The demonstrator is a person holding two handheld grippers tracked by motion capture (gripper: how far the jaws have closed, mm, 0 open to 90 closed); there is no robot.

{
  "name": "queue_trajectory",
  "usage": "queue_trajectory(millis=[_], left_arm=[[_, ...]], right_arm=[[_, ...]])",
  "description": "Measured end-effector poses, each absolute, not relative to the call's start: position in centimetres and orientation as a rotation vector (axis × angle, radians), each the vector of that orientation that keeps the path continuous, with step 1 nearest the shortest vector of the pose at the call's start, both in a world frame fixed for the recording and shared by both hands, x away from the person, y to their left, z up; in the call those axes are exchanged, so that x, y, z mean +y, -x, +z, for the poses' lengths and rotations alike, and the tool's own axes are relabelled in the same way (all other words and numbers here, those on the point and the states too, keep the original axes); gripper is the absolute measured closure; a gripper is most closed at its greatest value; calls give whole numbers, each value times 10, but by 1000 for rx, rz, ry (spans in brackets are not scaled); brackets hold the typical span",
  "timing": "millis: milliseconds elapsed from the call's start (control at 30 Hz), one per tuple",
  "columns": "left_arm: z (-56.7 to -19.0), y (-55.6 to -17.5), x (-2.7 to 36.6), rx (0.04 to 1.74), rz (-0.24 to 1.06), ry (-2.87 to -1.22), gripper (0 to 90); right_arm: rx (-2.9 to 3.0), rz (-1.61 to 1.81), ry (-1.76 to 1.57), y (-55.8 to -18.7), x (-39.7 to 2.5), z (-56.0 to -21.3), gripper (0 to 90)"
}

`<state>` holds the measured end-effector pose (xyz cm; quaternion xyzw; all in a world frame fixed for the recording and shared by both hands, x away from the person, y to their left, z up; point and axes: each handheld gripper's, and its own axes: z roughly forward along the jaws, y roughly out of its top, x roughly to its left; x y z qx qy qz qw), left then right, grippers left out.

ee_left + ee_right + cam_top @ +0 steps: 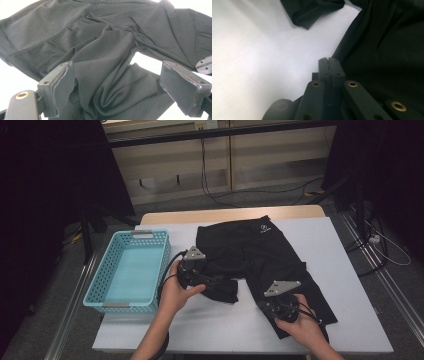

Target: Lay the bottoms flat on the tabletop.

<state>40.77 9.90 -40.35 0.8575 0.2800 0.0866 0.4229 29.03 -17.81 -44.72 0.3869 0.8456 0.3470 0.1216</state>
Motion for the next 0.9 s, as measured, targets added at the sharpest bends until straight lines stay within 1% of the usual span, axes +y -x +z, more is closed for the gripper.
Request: queue_trajectory(millis=[300, 333, 367, 400, 500, 600, 667, 700, 733, 767, 900], left_arm=[[-404, -408, 98, 695, 211, -2148, 131], [-404, -408, 98, 695, 211, -2149, 131], [-404, -408, 98, 695, 211, -2149, 131], [-404, -408, 98, 694, 213, -2152, 131], [-403, -408, 100, 691, 212, -2155, 131], [-402, -408, 100, 697, 216, -2146, 131], [-402, -408, 100, 696, 215, -2147, 131], [-402, -407, 99, 695, 211, -2146, 131], [-402, -407, 99, 692, 211, -2146, 131], [-402, -407, 98, 693, 208, -2145, 131], [-403, -408, 98, 693, 209, -2148, 131]], right_arm=[[2490, 1017, -1103, -283, -172, -447, 897], [2483, 1018, -1101, -283, -172, -447, 865], [2476, 1021, -1099, -283, -171, -447, 795], [2462, 1014, -1093, -282, -171, -446, 763], [2470, 1018, -1067, -278, -171, -442, 733], [2508, 942, -1013, -271, -169, -443, 749], [2507, 921, -1000, -270, -168, -447, 776], [2503, 925, -1013, -271, -169, -447, 817], [2505, 914, -1012, -272, -169, -447, 879], [2505, 915, -1018, -272, -169, -447, 894], [2546, 953, -1034, -270, -170, -446, 900]])
